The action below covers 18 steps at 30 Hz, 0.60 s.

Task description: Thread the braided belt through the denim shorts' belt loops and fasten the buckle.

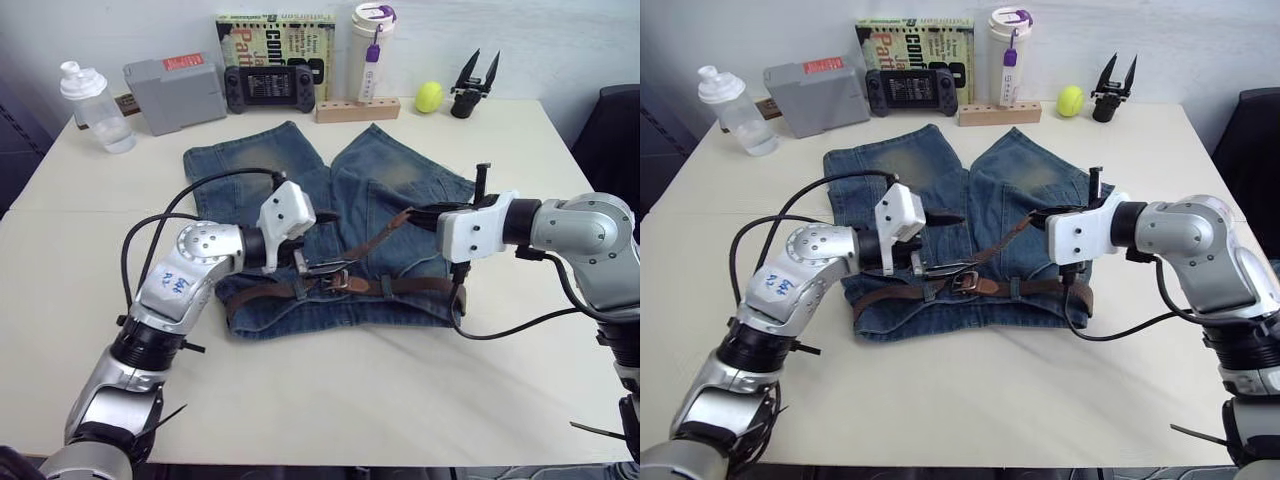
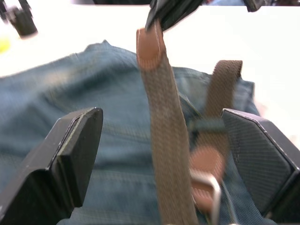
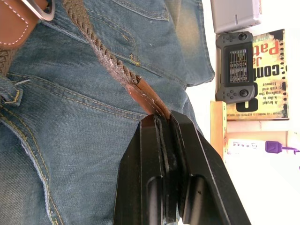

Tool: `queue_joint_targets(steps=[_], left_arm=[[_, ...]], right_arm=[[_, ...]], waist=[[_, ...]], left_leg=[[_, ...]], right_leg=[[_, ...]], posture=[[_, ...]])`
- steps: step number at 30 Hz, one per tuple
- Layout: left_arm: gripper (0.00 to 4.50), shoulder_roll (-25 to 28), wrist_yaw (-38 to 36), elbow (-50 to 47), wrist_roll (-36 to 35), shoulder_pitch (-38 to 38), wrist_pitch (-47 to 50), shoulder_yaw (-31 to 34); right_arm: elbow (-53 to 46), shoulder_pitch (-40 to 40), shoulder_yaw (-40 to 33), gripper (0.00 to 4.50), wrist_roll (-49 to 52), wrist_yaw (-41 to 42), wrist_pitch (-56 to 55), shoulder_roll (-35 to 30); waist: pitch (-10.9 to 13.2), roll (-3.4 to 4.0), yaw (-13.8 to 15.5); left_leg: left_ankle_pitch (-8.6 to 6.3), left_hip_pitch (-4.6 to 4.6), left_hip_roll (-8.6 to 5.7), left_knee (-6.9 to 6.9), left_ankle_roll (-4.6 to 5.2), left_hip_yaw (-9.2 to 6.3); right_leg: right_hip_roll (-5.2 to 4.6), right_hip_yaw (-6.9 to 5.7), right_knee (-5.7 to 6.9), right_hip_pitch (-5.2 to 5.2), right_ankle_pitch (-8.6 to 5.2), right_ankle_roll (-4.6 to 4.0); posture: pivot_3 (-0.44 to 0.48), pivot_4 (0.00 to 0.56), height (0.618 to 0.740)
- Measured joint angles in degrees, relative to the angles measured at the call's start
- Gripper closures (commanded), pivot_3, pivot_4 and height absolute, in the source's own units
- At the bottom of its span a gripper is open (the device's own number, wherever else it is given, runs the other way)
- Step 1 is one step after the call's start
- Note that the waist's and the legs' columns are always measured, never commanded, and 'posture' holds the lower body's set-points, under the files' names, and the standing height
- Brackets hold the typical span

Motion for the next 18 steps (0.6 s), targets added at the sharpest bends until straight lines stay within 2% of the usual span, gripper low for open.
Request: queue_joint_targets(steps=[6,9,16,17,18], left_arm=[[0.07,-6.64,2.33,5.54,8.91,-1.14,-6.49,-4.83],[0.85,-7.8,3.32,6.94,11.99,-1.83,-8.42,-5.11],[4.12,-9.09,2.57,9.22,12.68,-2.46,-9.14,-2.57],[4.49,-9.07,2.02,9.22,12.61,-2.57,-9.07,-2.23],[4.49,-9.11,1.78,9.22,12.53,-2.56,-8.99,-2.14]], right_arm=[[-2.58,0.38,-0.38,4.5,0.61,-0.01,4.09,1.39],[-3.8,0.83,-0.67,4.5,1.01,-0.01,5.44,1.49],[-4.83,1.9,-1.48,4.5,1.38,-0.02,8.67,1.49],[-4.9,1.95,-1.49,4.5,1.48,-0.02,9.03,1.49],[-5.03,1.95,-1.5,4.5,1.52,-0.02,9.26,1.49]], waist=[[0.0,0.0,0.11],[0.0,0.0,0.02],[0.0,0.0,0.1],[0.0,0.0,0.09],[0.0,0.0,0.08]], left_leg=[[0.01,-0.11,0.0,0.02,0.03,0.0],[0.03,-0.1,0.0,0.06,0.06,-0.02],[0.03,-0.12,0.0,0.06,0.06,-0.06],[0.03,-0.11,0.0,0.07,0.06,-0.06],[0.03,-0.11,0.0,0.07,0.06,-0.05]], right_leg=[[0.03,-0.06,-0.01,-0.05,0.0,0.0],[0.02,-0.08,0.03,-0.05,0.0,0.0],[0.01,-0.13,0.03,-0.04,0.0,0.0],[0.01,-0.14,0.03,-0.04,0.0,0.0],[0.01,-0.14,0.03,-0.03,0.0,0.0]], posture=[[0.0,0.15,0.694],[0.0,0.15,0.694],[0.0,0.15,0.694],[0.0,0.15,0.694],[0.0,0.15,0.694]])
